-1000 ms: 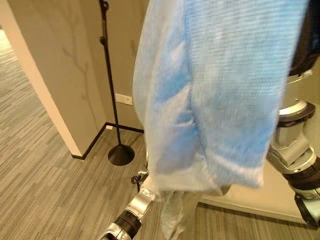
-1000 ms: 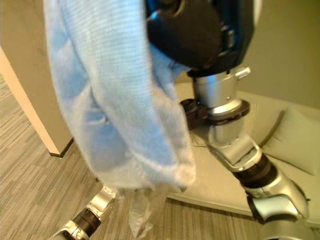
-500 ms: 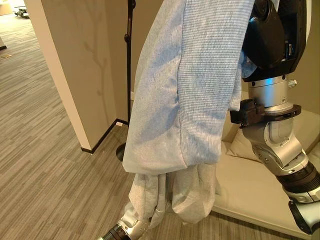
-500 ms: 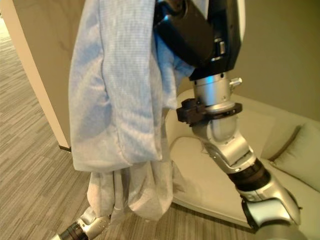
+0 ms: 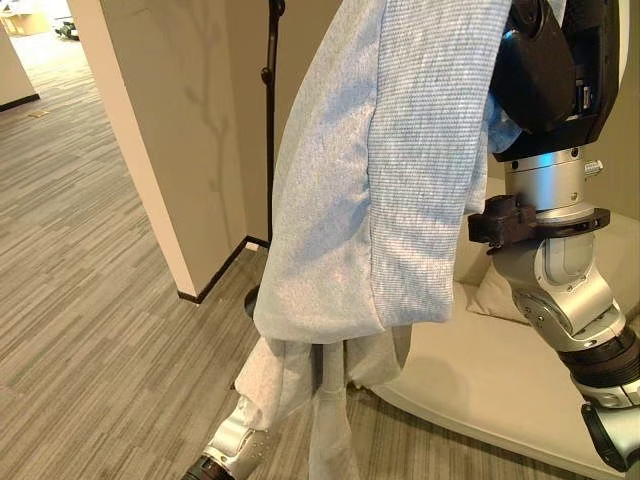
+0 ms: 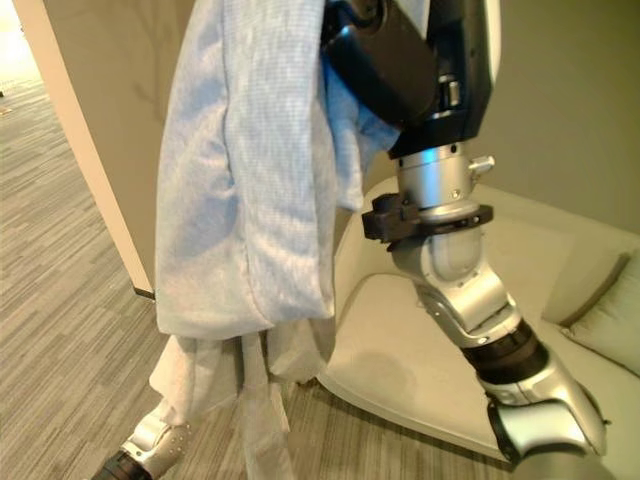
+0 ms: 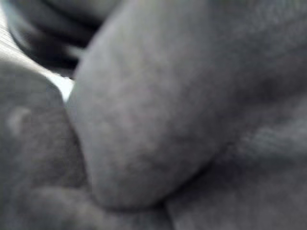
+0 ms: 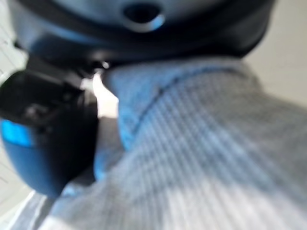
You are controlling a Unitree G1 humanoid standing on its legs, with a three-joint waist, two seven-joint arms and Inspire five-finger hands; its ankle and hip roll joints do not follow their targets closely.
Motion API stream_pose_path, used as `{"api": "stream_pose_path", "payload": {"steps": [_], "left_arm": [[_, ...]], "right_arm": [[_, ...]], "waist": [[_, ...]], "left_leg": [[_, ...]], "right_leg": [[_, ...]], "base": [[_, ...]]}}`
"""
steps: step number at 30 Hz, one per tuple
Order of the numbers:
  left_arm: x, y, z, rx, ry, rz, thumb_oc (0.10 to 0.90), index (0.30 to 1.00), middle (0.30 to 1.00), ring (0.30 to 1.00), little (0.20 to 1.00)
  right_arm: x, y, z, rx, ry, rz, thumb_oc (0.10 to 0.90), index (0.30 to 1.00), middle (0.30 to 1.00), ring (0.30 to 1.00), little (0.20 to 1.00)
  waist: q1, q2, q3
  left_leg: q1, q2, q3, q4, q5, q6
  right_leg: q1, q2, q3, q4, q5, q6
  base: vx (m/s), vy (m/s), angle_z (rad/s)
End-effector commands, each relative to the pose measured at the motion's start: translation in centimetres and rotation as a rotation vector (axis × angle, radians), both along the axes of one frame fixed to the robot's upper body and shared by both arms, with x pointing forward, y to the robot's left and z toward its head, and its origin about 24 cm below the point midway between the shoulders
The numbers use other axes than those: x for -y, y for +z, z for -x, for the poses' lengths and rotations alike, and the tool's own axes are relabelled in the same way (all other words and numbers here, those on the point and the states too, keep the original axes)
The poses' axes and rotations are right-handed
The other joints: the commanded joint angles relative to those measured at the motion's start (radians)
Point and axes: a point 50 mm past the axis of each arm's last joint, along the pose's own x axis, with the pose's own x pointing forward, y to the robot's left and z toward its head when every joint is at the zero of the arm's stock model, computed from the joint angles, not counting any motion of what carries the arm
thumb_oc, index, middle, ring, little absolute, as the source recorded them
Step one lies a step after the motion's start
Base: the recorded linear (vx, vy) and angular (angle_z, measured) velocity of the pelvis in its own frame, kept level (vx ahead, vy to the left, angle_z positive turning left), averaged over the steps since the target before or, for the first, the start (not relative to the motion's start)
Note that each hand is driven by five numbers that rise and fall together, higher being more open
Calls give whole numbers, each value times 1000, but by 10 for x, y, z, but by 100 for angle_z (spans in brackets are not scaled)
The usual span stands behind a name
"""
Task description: Hang the clothes on the sofa on the clothes rack.
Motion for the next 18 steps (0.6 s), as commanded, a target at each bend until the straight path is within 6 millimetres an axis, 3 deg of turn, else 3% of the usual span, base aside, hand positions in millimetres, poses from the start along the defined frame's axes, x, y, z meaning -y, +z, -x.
{"api": "stream_pose_path", "payload": {"steps": [1,8,13,18], "left_arm": [[16,45,-4,245,-68,72,800,900,900,900,900],[27,50,-4,259,-113,98,800,900,900,900,900],[52,51,3,242,-264,137,800,900,900,900,900],[78,50,1,227,-353,120,800,900,900,900,900]], "right_arm": [[16,45,6,157,-4,-125,400,300,300,300,300],[6,43,0,118,70,-128,400,300,300,300,300],[-20,40,-18,9,216,-153,400,300,300,300,300],[-48,43,-19,-29,364,-175,400,300,300,300,300]], "waist": [[19,-27,-101],[18,-26,-98],[24,-27,-95],[21,-28,-95]], "left_leg": [[-7,7,18,14,-92,43],[-1,9,11,12,-101,42],[-2,9,8,12,-102,43],[-2,9,5,11,-103,45]], "right_leg": [[-53,2,42,68,-61,-7],[-45,6,38,71,-71,-9],[-46,8,35,74,-71,-11],[-46,9,34,76,-71,-13]], "base": [[0,0,0],[20,-8,3],[0,0,0],[7,-2,3]]}}
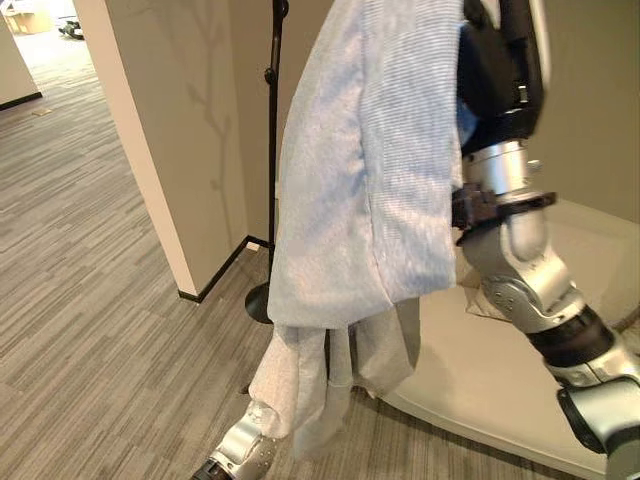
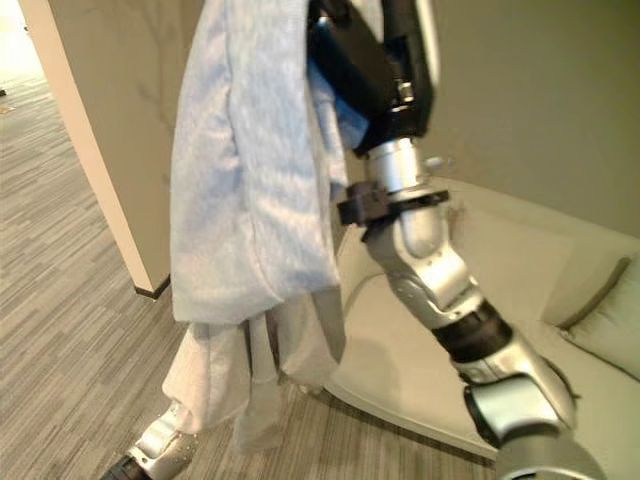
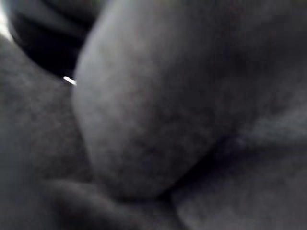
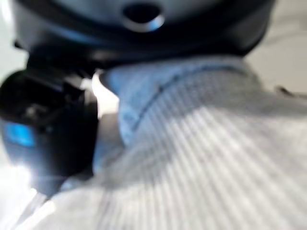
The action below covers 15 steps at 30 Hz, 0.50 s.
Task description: Hang the clothes on the sofa on the clothes rack.
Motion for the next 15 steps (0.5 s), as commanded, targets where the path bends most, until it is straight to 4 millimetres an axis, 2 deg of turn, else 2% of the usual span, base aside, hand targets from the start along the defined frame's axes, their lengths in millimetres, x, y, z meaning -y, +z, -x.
{"api": "stream_pose_path", "payload": {"steps": [1,2,3,5,6,7,11,15], "left_arm": [[43,54,-19,225,-140,139,800,900,900,900,900],[43,54,-19,226,-140,139,800,900,900,900,900],[62,53,-22,194,-179,151,800,900,900,900,900],[71,53,-23,166,-190,177,800,900,900,900,900],[73,52,-23,153,-190,181,574,561,561,561,561],[73,50,-24,145,-184,175,400,300,300,300,300],[72,49,-27,135,-160,179,400,300,300,300,300],[61,48,-32,119,-80,188,400,300,300,300,300]], "right_arm": [[-9,58,17,198,123,-147,400,300,300,300,300],[-9,58,17,198,123,-147,400,300,300,300,300],[-16,59,20,192,197,-217,400,300,300,300,300],[-17,58,21,187,222,-270,400,300,300,300,300],[-17,58,22,191,231,-283,400,300,300,300,300],[-16,57,22,192,231,-292,400,300,300,300,300],[-10,55,21,191,213,-312,400,300,300,300,300],[1,51,24,203,169,-329,400,300,300,300,300]], "waist": [[18,-23,-97],[18,-22,-97],[10,-21,-99],[6,-19,-98],[4,-19,-99],[2,-19,-100],[-2,-19,-99],[-5,-17,-100]], "left_leg": [[4,8,15,11,-106,46],[3,8,15,11,-106,46],[6,9,15,11,-109,46],[10,9,16,10,-111,46],[12,10,17,10,-112,47],[13,11,19,10,-113,47],[17,14,23,9,-114,46],[24,19,29,8,-117,45]], "right_leg": [[-51,9,51,76,-71,-13],[-51,9,51,76,-71,-14],[-51,10,50,82,-75,-14],[-52,11,52,87,-77,-15],[-53,12,53,88,-78,-15],[-53,12,54,88,-78,-16],[-56,14,60,92,-80,-16],[-55,16,63,92,-82,-17]], "base": [[0,0,0],[41,-6,2],[47,-3,3],[42,-2,1],[0,0,0],[0,0,0],[0,0,0],[0,0,0]]}}
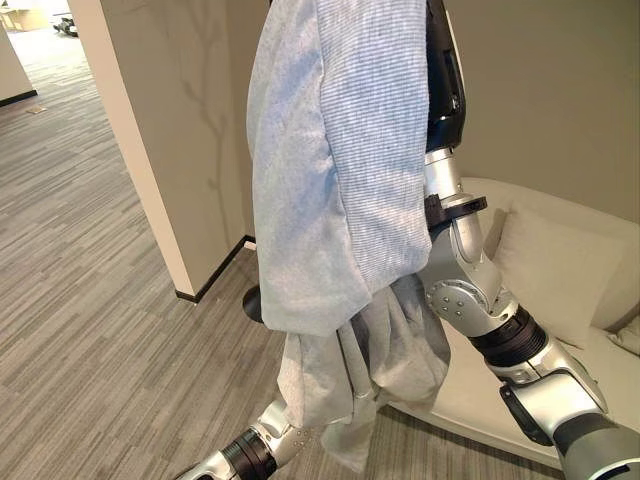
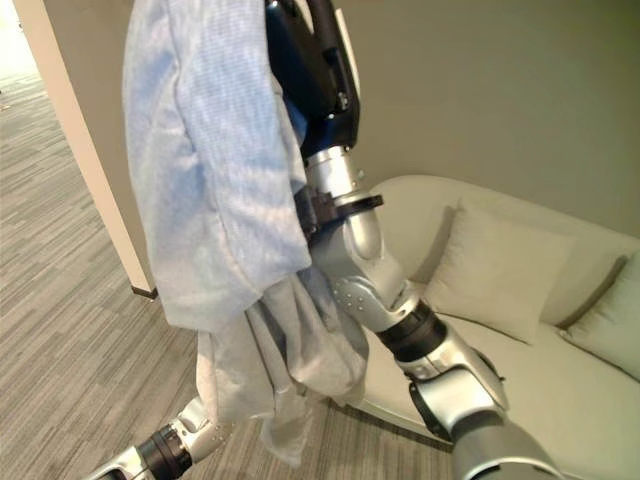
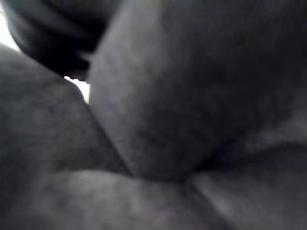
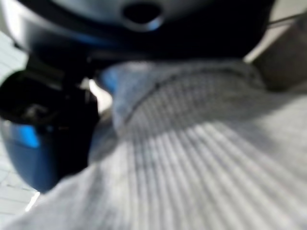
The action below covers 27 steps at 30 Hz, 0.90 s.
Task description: Hang the clothes on the sofa on the clothes rack.
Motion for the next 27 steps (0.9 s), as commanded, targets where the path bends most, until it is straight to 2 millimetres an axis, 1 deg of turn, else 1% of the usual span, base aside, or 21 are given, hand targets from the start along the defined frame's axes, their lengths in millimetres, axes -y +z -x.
{"api": "stream_pose_path", "payload": {"steps": [1,4,5,6,7,8,9,10,11,13,14,15,17,18,19,20,22,23,25,27], "left_arm": [[10,35,-14,124,70,141,400,300,300,300,300],[-8,35,-18,140,159,133,400,300,300,300,300],[-8,35,-18,140,159,133,400,300,300,300,300],[-16,36,-20,147,195,133,400,300,300,300,300],[-32,38,-23,155,277,141,400,300,300,300,300],[-32,37,-23,154,277,141,400,300,300,300,300],[-55,41,-25,177,379,149,400,300,300,300,300],[-68,45,-26,204,435,143,400,300,300,300,300],[-68,45,-26,203,435,143,400,300,300,300,300],[-97,56,-26,287,557,96,400,300,300,300,300],[-117,65,-25,359,645,48,400,300,300,300,300],[-128,73,-24,418,691,6,400,300,300,300,300],[-148,91,-22,555,772,-113,400,300,300,300,300],[-160,103,-20,646,818,-197,400,300,300,300,300],[-160,103,-20,647,819,-199,400,300,300,300,300],[-180,127,-17,813,917,-350,400,300,300,300,300],[-196,143,-14,936,1017,-503,400,300,300,300,300],[-220,170,-9,1119,1154,-726,400,300,300,300,300],[-228,189,-5,1231,1210,-844,400,300,300,300,300],[-231,196,-4,1275,1243,-884,400,300,300,300,300]], "right_arm": [[36,46,20,235,-81,-205,400,300,300,300,300],[51,37,21,230,-146,-203,400,300,300,300,300],[51,37,21,230,-146,-203,400,300,300,300,300],[55,35,22,234,-161,-197,400,300,300,300,300],[63,29,23,226,-195,-174,400,300,300,300,300],[63,28,23,225,-195,-174,400,300,300,300,300],[73,21,25,216,-235,-136,400,300,300,300,300],[78,17,26,215,-257,-112,400,300,300,300,300],[78,17,26,215,-257,-112,400,300,300,300,300],[86,12,29,220,-292,-34,400,300,300,300,300],[91,11,31,233,-311,36,400,300,300,300,300],[93,9,33,235,-317,84,400,300,300,300,300],[96,8,35,250,-329,171,400,300,300,300,300],[99,9,36,261,-345,226,400,300,300,300,300],[99,9,36,261,-345,226,400,300,300,300,300],[103,6,37,263,-358,315,400,300,300,300,300],[108,4,37,269,-384,390,400,300,300,300,300],[114,0,38,274,-415,467,400,300,300,300,300],[120,-3,40,275,-458,495,400,300,300,300,300],[123,-4,42,286,-489,515,400,300,300,300,300]], "waist": [[21,-15,-97],[25,-13,-97],[25,-13,-97],[26,-12,-96],[27,-10,-96],[27,-10,-98],[27,-6,-99],[27,-5,-100],[27,-5,-100],[30,-4,-102],[32,-3,-102],[33,-3,-103],[33,0,-104],[33,1,-106],[33,2,-105],[33,5,-108],[29,10,-109],[28,18,-114],[27,25,-116],[27,24,-118]], "left_leg": [[25,18,32,7,-118,45],[26,19,30,7,-119,44],[26,19,30,7,-119,44],[26,20,30,7,-119,44],[27,19,30,7,-118,44],[27,20,30,7,-118,43],[27,20,30,7,-117,43],[26,20,30,7,-117,42],[26,20,30,7,-117,42],[26,20,30,7,-117,40],[25,20,31,7,-116,38],[25,19,31,6,-116,37],[24,19,31,6,-117,35],[22,18,31,7,-117,34],[22,18,31,7,-118,34],[23,19,33,5,-119,32],[24,17,35,6,-123,32],[24,14,38,6,-129,32],[22,10,35,7,-133,34],[20,5,33,8,-138,38]], "right_leg": [[-55,17,62,90,-79,-16],[-52,19,61,87,-79,-16],[-52,19,61,87,-79,-16],[-52,19,62,87,-79,-16],[-51,20,60,85,-79,-16],[-51,20,60,85,-79,-16],[-51,20,59,83,-79,-16],[-52,20,58,83,-79,-16],[-52,20,58,83,-79,-16],[-50,20,56,80,-79,-16],[-50,19,54,79,-78,-15],[-49,18,53,78,-77,-15],[-50,17,50,76,-76,-13],[-50,17,49,75,-75,-12],[-49,17,49,75,-75,-11],[-51,14,47,73,-73,-9],[-51,11,46,74,-72,-5],[-51,5,42,73,-70,2],[-54,1,40,76,-68,8],[-57,-5,39,78,-67,14]], "base": [[35,-19,-1],[11,-6,0],[0,0,0],[0,0,0],[0,0,0],[0,0,0],[0,0,0],[0,0,0],[0,0,0],[0,0,0],[0,0,0],[0,0,0],[0,0,0],[0,0,0],[0,0,0],[0,0,0],[21,58,2],[30,81,2],[25,89,3],[16,73,3]]}}
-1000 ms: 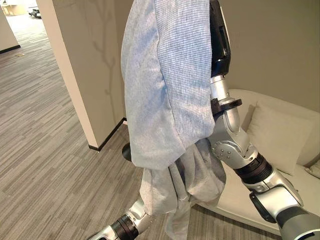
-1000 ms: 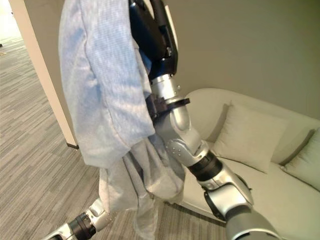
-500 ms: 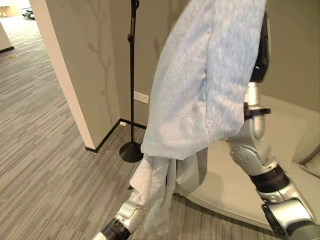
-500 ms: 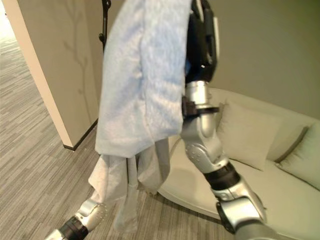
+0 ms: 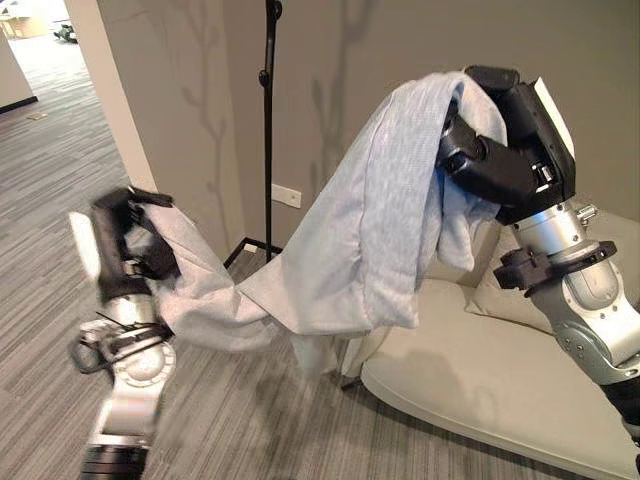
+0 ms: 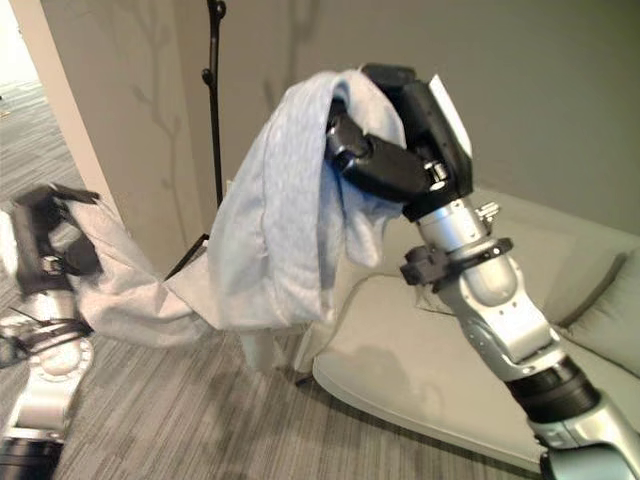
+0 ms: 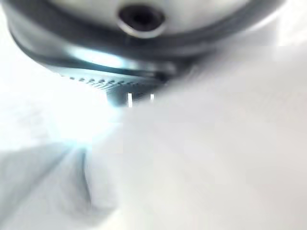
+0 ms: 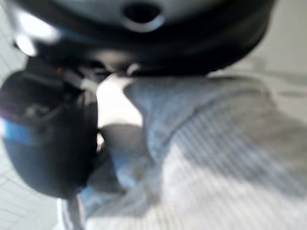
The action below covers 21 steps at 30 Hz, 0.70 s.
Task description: Hang the clothes on the sofa on the clothes rack.
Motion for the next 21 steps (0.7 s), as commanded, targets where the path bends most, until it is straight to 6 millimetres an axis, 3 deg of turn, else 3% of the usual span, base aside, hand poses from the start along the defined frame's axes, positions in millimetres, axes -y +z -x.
{"api": "stream_pose_path", "payload": {"steps": [1,7,9,10,12,14,15,17,18,21], "left_arm": [[29,48,-1,256,-68,-179,400,300,300,300,300],[27,62,4,321,3,-282,400,300,300,300,300],[23,64,6,332,64,-318,400,300,300,300,300],[27,66,5,329,94,-424,400,300,300,300,300],[30,68,-3,324,184,-537,400,300,300,300,300],[40,69,-11,323,161,-558,400,300,300,300,300],[58,69,-25,314,107,-605,400,300,300,300,300],[73,64,-39,292,66,-585,400,300,300,300,300],[78,59,-48,263,73,-546,400,300,300,300,300],[71,59,-52,253,121,-537,400,300,300,300,300]], "right_arm": [[-2,44,15,251,7,-26,400,300,300,300,300],[-4,47,15,310,-69,39,400,300,300,300,300],[-6,46,16,390,-200,163,400,300,300,300,300],[-4,46,15,456,-332,268,400,300,300,300,300],[-9,45,14,537,-439,323,400,300,300,300,300],[-12,43,11,556,-484,323,400,300,300,300,300],[-19,45,5,597,-544,300,400,300,300,300,300],[-29,49,-2,624,-582,255,400,300,300,300,300],[-39,52,-5,634,-587,213,400,300,300,300,300],[-46,57,-7,657,-595,189,400,300,300,300,300]], "waist": [[17,3,-112],[17,2,-105],[18,0,-99],[17,1,-99],[13,0,-89],[9,2,-80],[2,20,-62],[-6,38,-43],[-19,38,-32],[-23,36,-21]], "left_leg": [[21,5,30,9,-139,39],[19,-16,32,14,-153,58],[19,-38,34,24,-171,77],[24,-53,35,25,-182,89],[33,-69,36,28,-192,105],[36,-74,36,31,-194,115],[40,-76,40,40,-191,132],[65,-81,48,40,-198,152],[100,-94,57,35,-219,163],[122,-105,63,37,-239,162]], "right_leg": [[-57,-4,38,80,-66,17],[-76,-21,49,97,-54,36],[-82,-42,54,120,-49,49],[-84,-59,50,146,-43,57],[-99,-80,48,202,-25,65],[-116,-85,47,252,-14,64],[-155,-84,34,367,1,49],[-209,-74,10,499,-9,34],[-270,-37,-12,569,-41,17],[-315,-10,-31,540,-72,-4]], "base": [[15,75,0],[5,100,-3],[23,199,-10],[19,159,-7],[-14,199,-1],[-41,184,6],[-33,227,12],[52,286,3],[118,169,-32],[130,42,-54]]}}
